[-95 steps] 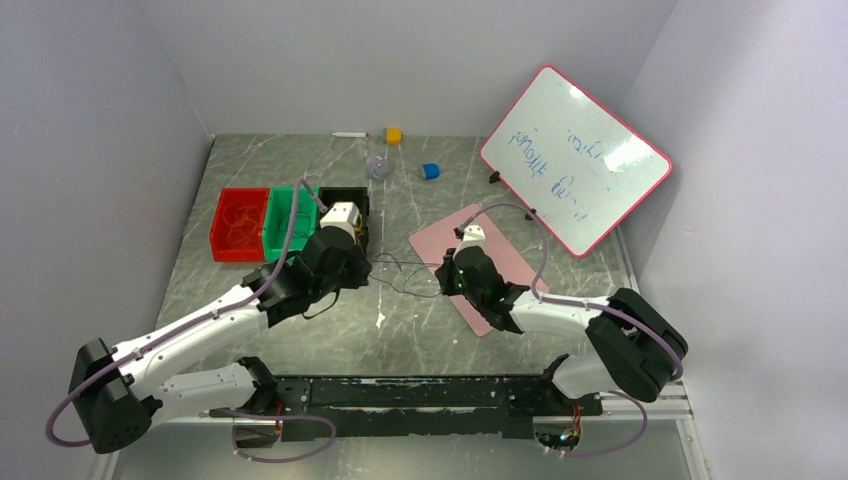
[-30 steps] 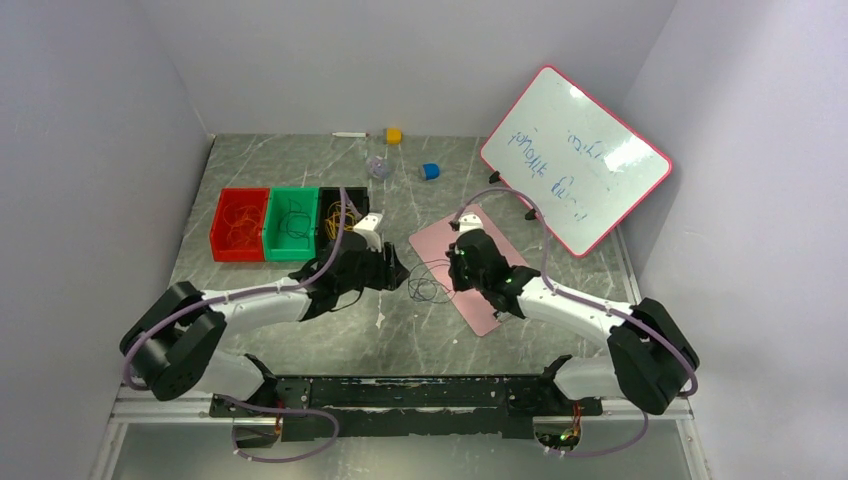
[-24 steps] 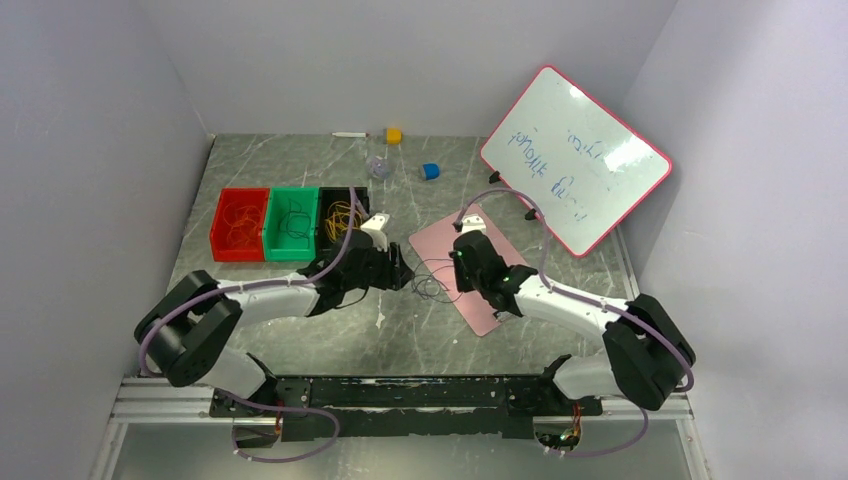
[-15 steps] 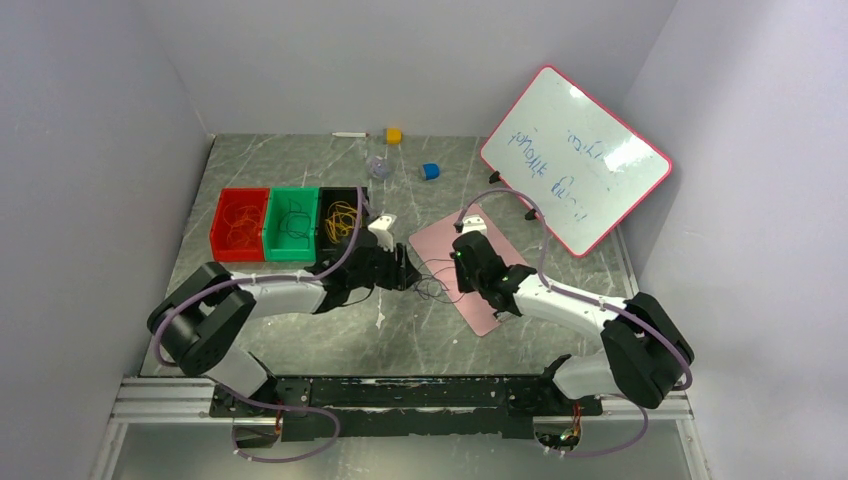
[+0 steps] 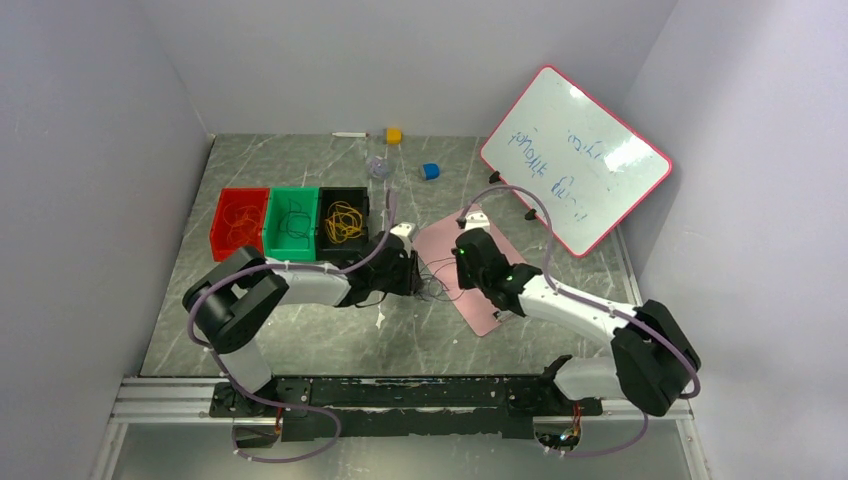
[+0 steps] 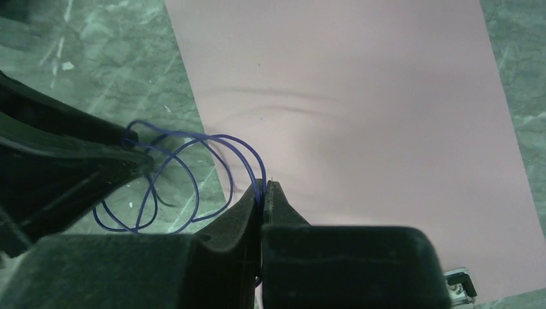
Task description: Untangle the cables
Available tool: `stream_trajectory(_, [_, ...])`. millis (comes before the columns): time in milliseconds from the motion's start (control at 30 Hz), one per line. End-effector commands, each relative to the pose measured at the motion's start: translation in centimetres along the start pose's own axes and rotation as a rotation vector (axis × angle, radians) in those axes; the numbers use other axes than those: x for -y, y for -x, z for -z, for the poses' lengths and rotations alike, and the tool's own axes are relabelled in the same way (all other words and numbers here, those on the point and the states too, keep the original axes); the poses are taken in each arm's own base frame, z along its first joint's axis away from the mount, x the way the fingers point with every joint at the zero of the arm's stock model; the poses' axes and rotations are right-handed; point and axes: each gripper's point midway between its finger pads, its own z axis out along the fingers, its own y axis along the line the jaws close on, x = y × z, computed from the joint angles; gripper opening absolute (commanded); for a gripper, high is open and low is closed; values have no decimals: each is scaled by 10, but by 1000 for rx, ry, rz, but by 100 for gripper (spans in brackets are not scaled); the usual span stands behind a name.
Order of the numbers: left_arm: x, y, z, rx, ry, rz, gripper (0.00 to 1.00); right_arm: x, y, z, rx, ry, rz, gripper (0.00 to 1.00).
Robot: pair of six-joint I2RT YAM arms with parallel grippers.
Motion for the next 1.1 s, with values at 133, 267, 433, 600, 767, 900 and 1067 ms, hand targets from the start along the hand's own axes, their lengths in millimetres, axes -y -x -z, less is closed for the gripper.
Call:
stream_trajectory(133, [-18,-22,-3,-56,148,-28,27,1,55,33,174,10,-81,0])
stream_trajectory(267, [-24,-25,-3,-63,175,-26,26,0,86,59,274,39,-125,0])
stream_trajectory(433, [-26,-28,-4,-69,186,-25,26,5,115,86,356,38,-156,0])
stream_trajectory(600, [-27,-31,-5,-75,185,-24,24,9,134,104,405,36,-172,0])
stream_trajectory(767, [-30,-32,-3,-73,200,-21,22,12,146,118,445,30,-192,0])
stream_trajectory(900, [-32,-34,-2,-74,205,-25,15,15,152,125,460,23,-196,0])
stream_trajectory(1067, [-37,-32,2,-62,234,-17,7,19,156,130,474,5,-201,0])
